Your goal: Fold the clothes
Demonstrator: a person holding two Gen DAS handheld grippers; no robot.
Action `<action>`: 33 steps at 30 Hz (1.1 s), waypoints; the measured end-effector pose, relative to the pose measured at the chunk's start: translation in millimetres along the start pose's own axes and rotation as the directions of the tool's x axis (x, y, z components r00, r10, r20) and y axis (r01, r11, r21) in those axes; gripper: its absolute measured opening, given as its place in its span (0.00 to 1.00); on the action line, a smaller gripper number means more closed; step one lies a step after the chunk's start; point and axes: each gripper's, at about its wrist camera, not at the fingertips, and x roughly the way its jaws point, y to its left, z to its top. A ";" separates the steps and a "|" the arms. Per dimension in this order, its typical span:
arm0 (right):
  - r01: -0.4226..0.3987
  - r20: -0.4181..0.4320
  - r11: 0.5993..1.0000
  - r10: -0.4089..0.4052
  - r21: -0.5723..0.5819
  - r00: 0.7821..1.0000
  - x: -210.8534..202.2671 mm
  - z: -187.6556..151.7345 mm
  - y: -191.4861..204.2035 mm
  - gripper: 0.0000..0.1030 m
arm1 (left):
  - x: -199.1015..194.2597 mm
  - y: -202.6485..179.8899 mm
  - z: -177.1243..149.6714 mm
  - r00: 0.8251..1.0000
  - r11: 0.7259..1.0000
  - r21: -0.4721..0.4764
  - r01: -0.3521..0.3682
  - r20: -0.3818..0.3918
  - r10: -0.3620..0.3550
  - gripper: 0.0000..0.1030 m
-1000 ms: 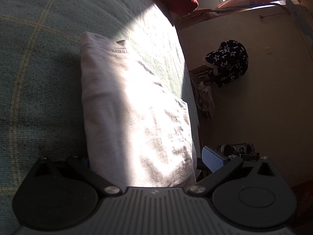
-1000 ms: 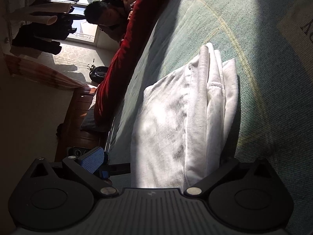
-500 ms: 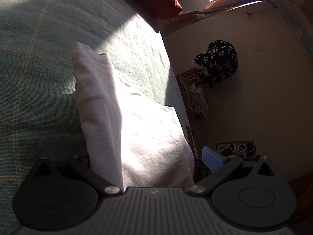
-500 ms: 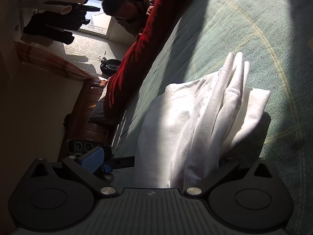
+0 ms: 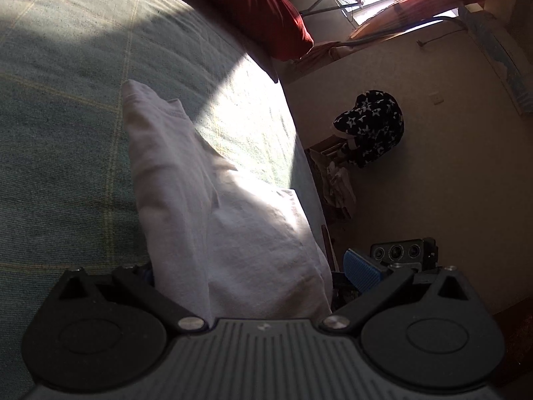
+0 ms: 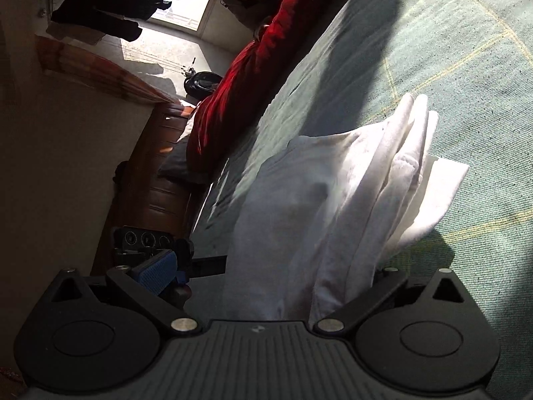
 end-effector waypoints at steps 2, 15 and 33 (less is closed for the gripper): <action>0.002 -0.015 1.000 -0.003 -0.010 1.000 9.7 -2.3 7.8 1.00 | -11.3 4.2 -0.5 1.000 1.000 -0.005 -0.001 0.012 0.001 0.99; -0.011 -0.135 0.994 -0.005 -0.111 0.991 105.0 -15.4 70.5 1.00 | -120.9 49.1 -5.3 0.989 0.997 -0.058 -0.043 0.136 0.051 0.99; -0.137 -0.346 0.964 0.052 -0.226 0.937 324.4 -24.5 178.5 1.00 | -323.7 137.4 19.7 0.914 0.966 -0.154 -0.206 0.323 0.246 0.99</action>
